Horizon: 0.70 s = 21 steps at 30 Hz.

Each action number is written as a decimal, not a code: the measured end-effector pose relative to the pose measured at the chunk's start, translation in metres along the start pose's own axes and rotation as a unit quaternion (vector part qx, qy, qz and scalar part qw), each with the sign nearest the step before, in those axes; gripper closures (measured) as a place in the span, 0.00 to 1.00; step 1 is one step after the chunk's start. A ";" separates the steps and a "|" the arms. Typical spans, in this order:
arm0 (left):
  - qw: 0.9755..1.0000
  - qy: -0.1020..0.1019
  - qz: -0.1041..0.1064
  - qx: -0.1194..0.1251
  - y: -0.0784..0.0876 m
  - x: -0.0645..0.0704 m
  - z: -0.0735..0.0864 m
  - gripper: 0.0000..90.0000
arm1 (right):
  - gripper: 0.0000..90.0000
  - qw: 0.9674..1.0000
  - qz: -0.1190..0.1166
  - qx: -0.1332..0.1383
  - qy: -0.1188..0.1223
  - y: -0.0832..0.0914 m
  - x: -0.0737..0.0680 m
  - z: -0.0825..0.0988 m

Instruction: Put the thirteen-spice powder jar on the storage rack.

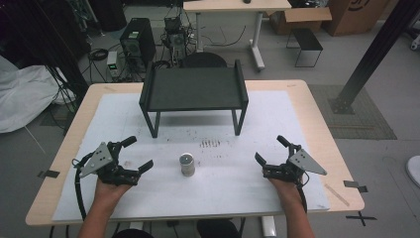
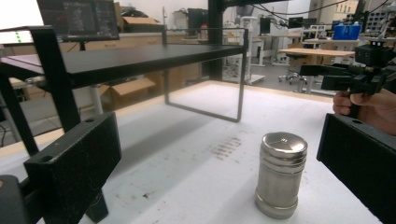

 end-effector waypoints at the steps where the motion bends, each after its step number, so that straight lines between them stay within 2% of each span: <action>1: 1.000 0.001 0.005 -0.001 -0.002 0.001 -0.001 0.00 | 0.00 1.000 0.000 0.000 0.000 0.000 0.000 0.000; 21: 0.999 -0.003 0.041 -0.018 -0.021 0.015 -0.005 0.00 | 0.00 1.000 0.000 0.001 0.000 0.000 0.000 0.000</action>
Point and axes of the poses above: each handheld gripper's, and its own axes: y roughly backward along the jaws, z roughly out of its underside, x roughly to its right, the point moved 4 cm from there along -y, roughly forward along the jaws, and after that the axes turned 1 degree about -z, right-handed, at the moved point
